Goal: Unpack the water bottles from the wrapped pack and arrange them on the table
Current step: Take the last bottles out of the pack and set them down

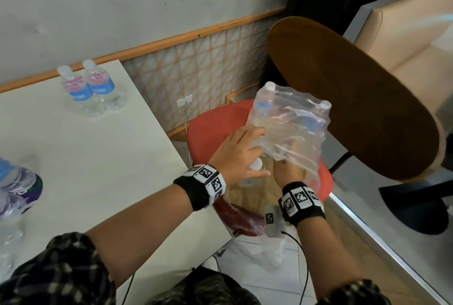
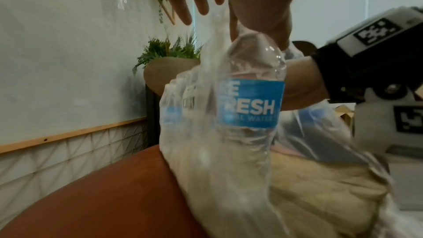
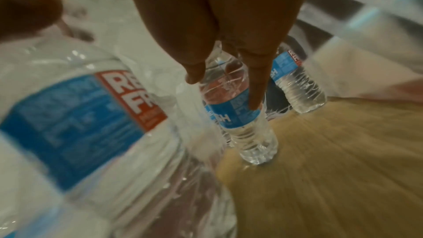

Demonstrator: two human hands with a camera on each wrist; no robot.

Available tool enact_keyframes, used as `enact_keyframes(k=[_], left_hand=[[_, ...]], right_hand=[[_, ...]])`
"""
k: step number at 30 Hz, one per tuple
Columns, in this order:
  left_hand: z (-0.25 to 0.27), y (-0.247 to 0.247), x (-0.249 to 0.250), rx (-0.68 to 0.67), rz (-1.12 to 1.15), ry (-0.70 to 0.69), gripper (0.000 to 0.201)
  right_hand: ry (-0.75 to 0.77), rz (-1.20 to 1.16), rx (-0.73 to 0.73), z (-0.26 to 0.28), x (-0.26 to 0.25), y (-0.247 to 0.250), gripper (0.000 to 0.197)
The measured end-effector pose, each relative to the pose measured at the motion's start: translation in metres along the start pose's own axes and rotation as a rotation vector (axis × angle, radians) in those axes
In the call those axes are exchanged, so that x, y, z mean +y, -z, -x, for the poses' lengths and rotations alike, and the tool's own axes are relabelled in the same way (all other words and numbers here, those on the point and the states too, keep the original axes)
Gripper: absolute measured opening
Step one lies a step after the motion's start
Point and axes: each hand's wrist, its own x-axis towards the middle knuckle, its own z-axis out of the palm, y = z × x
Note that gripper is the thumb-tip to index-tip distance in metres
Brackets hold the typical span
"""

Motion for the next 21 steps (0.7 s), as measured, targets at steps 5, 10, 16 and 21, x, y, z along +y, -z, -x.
enact_keyframes(k=[5, 10, 16, 21], left_hand=[[0.033, 0.040, 0.005, 0.126, 0.193, 0.133, 0.037], [0.086, 0.078, -0.021, 0.058, 0.241, 0.444, 0.034], [0.142, 0.116, -0.059, -0.052, 0.160, 0.650, 0.032], [0.174, 0.130, -0.077, -0.054, 0.192, 0.703, 0.032]], right_hand=[[-0.035, -0.162, 0.013, 0.054, -0.015, 0.002, 0.035], [0.149, -0.419, 0.038, 0.109, -0.029, -0.020, 0.019], [0.390, -0.408, -0.027, 0.168, -0.062, -0.059, 0.024], [0.474, -0.320, -0.166, 0.192, -0.097, -0.102, 0.025]])
